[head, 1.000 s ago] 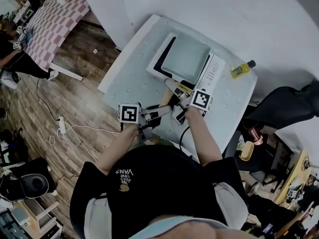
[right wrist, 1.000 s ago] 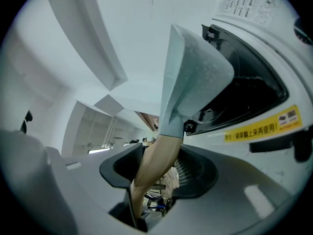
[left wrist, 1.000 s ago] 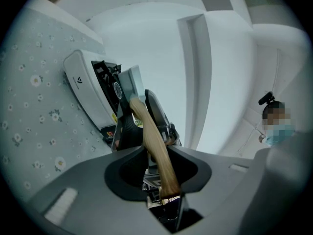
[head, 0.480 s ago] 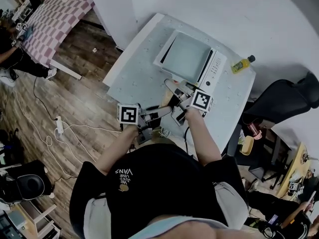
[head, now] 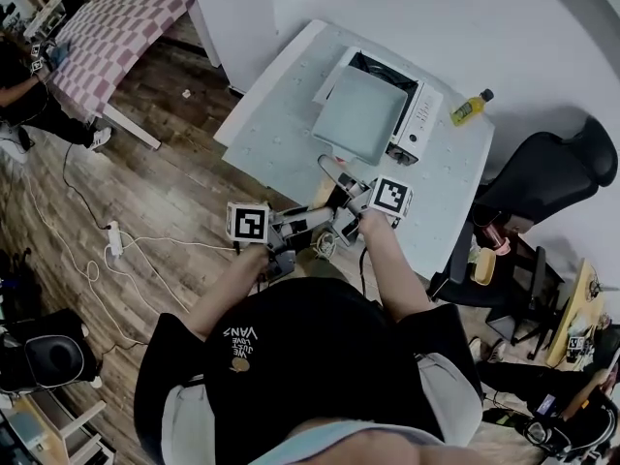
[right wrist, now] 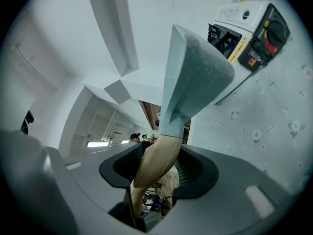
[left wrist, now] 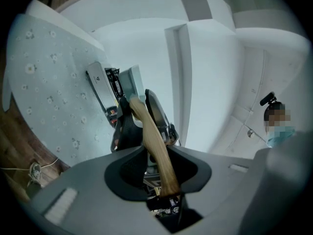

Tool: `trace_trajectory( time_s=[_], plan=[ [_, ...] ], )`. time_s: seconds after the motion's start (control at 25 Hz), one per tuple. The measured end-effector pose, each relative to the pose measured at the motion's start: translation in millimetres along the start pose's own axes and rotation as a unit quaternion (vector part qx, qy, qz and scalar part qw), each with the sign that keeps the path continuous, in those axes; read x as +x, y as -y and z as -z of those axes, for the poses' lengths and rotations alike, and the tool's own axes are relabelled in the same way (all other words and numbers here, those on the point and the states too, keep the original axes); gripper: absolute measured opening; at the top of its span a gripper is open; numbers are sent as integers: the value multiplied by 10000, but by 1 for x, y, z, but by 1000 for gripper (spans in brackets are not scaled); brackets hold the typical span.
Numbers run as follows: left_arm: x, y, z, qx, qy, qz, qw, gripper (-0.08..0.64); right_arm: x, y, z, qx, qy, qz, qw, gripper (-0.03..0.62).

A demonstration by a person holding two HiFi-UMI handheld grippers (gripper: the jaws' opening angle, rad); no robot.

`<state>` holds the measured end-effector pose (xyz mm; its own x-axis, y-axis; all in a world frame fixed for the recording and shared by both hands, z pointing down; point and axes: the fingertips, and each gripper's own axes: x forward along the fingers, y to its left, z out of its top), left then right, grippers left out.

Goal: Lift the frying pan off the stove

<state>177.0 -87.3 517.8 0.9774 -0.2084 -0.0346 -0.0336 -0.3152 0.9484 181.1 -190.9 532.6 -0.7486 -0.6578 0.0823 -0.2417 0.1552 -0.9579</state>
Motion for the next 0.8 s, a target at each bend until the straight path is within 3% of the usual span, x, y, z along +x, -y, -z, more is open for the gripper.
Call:
trace_trajectory(
  time_s=[0.24,0.52,0.8],
  plan=[
    [-34,14,33,-32,57,15,10000,121,-11,-8,46,-66,-22,176,9998,204],
    [-67,26,68,19,62,21,10000,121,-17,-26,93,-33,14,-92,10000,204],
    [-94,31,107,-138,80,-20,9999,121,-34,-24,139,-35,-9,188,9998,204]
  ],
)
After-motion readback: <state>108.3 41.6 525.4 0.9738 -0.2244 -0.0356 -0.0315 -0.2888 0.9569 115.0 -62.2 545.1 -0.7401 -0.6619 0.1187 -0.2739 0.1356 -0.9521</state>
